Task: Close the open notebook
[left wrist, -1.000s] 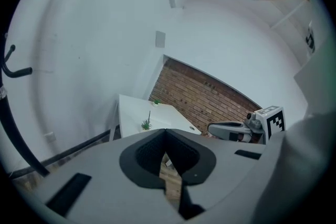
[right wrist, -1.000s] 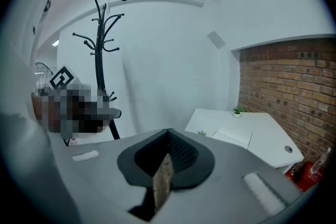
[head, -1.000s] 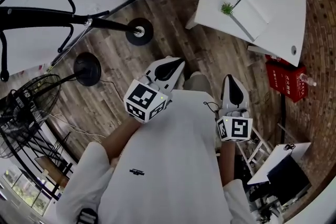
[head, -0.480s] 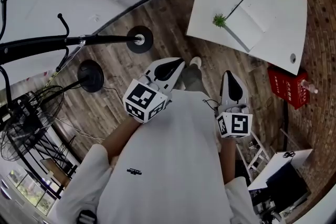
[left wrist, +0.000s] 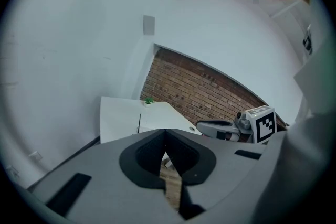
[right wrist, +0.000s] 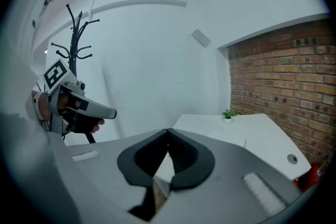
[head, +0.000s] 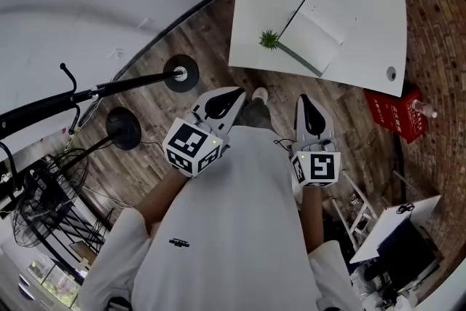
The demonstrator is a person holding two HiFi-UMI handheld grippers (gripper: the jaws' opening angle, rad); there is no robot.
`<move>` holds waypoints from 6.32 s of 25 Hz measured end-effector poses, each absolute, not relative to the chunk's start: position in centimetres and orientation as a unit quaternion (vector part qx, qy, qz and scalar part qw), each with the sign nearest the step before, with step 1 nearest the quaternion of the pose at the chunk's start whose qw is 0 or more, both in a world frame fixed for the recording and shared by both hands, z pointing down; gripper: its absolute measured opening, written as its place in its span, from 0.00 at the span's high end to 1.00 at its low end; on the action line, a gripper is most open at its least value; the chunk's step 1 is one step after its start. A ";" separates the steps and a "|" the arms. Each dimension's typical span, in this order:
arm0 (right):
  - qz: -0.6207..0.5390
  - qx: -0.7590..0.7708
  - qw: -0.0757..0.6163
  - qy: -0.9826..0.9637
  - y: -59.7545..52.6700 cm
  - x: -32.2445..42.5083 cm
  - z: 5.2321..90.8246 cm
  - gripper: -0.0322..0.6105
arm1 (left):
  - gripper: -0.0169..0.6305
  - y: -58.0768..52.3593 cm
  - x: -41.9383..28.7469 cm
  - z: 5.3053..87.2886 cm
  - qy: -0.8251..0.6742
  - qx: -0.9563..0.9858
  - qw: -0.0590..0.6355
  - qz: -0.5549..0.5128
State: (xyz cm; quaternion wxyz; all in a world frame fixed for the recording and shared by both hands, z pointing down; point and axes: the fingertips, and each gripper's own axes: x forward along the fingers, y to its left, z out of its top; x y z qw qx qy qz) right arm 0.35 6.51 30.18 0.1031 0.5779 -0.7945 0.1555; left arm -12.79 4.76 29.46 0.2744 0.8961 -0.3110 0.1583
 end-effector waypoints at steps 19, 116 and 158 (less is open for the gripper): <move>0.159 0.550 0.220 -0.790 3.1 8.6 39.0 0.86 | 0.96 0.5 -2.7 37.2 -0.274 0.889 0.291 0.225; 0.125 0.264 0.525 -0.799 1.4 11.0 59.6 0.94 | 0.96 0.3 0.7 44.8 -0.277 0.857 0.346 0.263; 0.004 0.171 0.628 -0.759 3.9 14.9 59.9 0.81 | 0.96 0.5 0.7 44.8 -0.272 0.858 0.344 0.268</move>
